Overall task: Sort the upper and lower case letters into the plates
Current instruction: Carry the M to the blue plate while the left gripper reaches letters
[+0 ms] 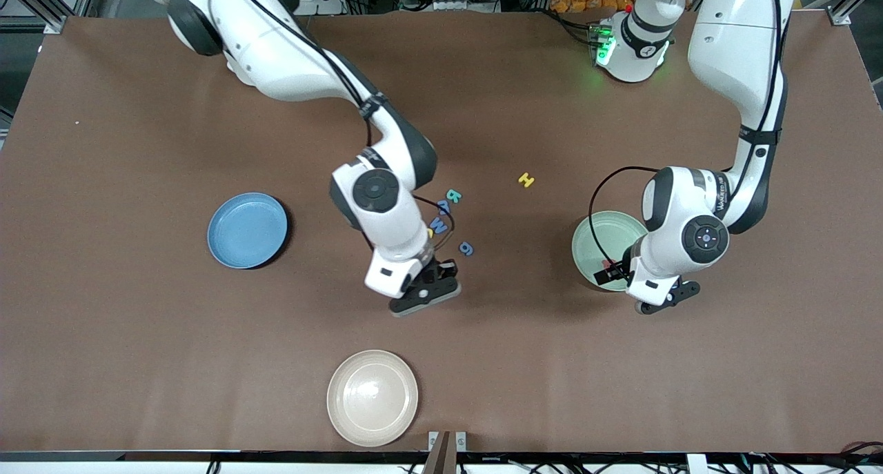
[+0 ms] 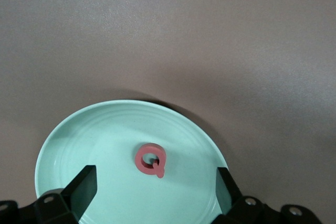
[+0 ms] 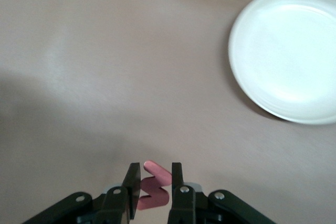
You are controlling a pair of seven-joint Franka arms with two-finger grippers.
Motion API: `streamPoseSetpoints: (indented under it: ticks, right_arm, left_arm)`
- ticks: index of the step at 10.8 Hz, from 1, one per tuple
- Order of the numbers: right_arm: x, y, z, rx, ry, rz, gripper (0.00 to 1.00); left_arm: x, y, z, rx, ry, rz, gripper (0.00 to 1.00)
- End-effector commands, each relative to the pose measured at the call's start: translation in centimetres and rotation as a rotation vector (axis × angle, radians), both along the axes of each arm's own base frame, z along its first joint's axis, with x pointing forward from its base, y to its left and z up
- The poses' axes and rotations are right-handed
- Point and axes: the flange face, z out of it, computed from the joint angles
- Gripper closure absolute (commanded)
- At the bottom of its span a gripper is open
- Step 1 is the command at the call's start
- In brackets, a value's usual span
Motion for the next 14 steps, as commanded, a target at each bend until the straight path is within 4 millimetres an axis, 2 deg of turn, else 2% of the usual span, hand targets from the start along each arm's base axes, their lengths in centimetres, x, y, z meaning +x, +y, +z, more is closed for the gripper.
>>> streamPoseSetpoints:
  ticks: [1,3,4,6,8,9,10,12,14]
  right_arm:
    - [-0.7,-5.3,4.7,-0.024,0.125,-0.022,1.0]
    - [-0.1,-11.7,8.3,-0.027,0.226,-0.042,1.0]
    - [-0.1,-16.0,9.3,-0.038,0.26,-0.047,1.0]
    - [-1.2,-23.8,9.6,-0.068,0.334,-0.049,1.0]
    - [-2.2,-30.3,8.5,-0.086,0.42,-0.048,1.0]
    - [-2.6,-33.3,7.8,-0.089,0.453,-0.041,1.0]
    - [-3.3,-35.8,6.9,-0.094,0.476,-0.042,1.0]
    - [-4.6,-40.8,4.2,-0.088,0.532,-0.056,1.0]
    - [-5.8,-45.4,1.6,-0.069,0.574,-0.034,1.0]
  left_arm:
    - [0.0,-0.4,0.6,-0.009,0.002,0.006,0.0]
    - [0.0,-0.5,0.8,-0.01,-0.001,0.007,0.0]
    - [-0.1,-0.9,0.6,-0.011,0.002,0.003,0.0]
    - [-0.3,-1.3,0.2,-0.011,0.009,-0.016,0.0]
    - [-0.2,-1.5,0.6,-0.014,0.003,-0.021,0.0]
    - [-0.3,-2.4,0.6,-0.015,-0.001,-0.034,0.0]
    - [-0.7,-3.9,0.7,-0.016,-0.002,-0.053,0.0]
    - [-1.7,-9.7,1.4,-0.025,-0.024,-0.07,0.0]
    - [-3.0,-13.9,0.7,-0.017,-0.019,-0.079,0.0]
